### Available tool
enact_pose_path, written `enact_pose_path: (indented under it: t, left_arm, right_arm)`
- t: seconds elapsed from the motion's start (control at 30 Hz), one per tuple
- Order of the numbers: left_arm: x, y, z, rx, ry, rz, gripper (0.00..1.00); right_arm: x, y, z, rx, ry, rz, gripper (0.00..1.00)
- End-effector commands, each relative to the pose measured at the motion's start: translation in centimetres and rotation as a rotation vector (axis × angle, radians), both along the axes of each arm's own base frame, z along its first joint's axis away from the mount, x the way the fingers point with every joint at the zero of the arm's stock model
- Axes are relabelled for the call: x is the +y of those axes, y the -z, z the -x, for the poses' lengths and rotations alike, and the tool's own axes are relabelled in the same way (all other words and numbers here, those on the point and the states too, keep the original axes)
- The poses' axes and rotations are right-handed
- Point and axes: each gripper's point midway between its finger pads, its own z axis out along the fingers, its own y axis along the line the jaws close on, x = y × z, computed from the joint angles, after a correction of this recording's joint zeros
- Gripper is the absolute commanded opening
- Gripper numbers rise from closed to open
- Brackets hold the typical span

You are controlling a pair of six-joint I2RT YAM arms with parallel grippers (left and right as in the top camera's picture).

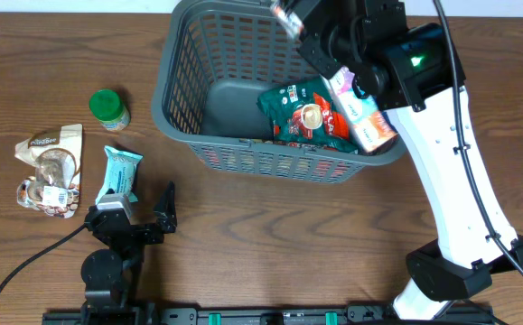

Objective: Pack container
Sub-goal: 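Push the tissue pack down into the basket with the right gripper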

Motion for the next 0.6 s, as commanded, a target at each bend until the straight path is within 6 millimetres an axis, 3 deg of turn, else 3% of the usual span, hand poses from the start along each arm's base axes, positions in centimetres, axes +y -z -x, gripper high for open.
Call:
enact_pose_path:
  t: [0.0, 0.23, 0.57]
  left_arm:
    - [0.1, 1.2, 0.0, 0.025, -0.002, -0.006, 0.99]
    - [0.1, 1.2, 0.0, 0.025, -0.002, -0.006, 0.99]
    - [0.1, 1.2, 0.0, 0.025, -0.002, -0.006, 0.98]
  right_arm:
    - [2.2, -0.1, 1.7, -0.026, -0.286, 0.104, 0.01]
    - [4.2, 3.2, 5.6, 0.131, -0.555, 0.053, 0.01]
    - [4.5, 12.4, 5.3, 0.305, -0.562, 0.080, 0.01]
